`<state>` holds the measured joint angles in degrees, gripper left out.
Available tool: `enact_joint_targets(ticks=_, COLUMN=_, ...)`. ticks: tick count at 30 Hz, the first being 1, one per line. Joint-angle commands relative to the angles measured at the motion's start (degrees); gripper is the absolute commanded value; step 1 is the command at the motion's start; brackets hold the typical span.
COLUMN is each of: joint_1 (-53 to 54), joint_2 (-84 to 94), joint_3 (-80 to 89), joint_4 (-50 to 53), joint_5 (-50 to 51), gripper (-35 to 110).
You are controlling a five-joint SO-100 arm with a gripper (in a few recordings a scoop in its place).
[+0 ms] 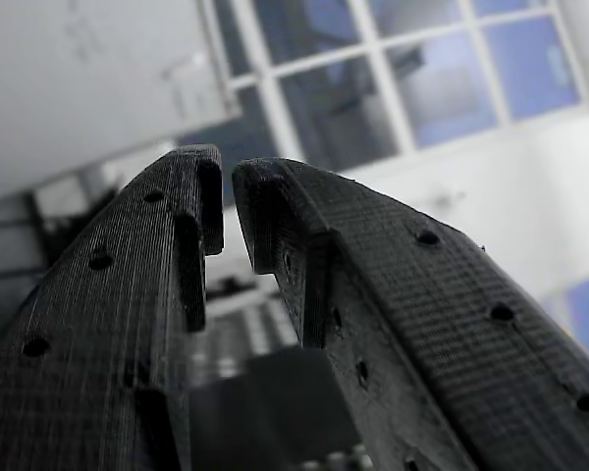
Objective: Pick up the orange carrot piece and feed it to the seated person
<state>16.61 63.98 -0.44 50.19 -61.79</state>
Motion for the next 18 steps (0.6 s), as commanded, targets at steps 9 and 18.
enact_joint_targets(ticks=9, joint_1=0.44, joint_2=30.41, joint_3=34.28, joint_4=0.0, joint_5=23.12, gripper=-3)
enact_joint_targets(ticks=18, joint_1=0.44, joint_2=46.85, joint_3=58.1, joint_4=0.62, joint_5=36.21, gripper=-3)
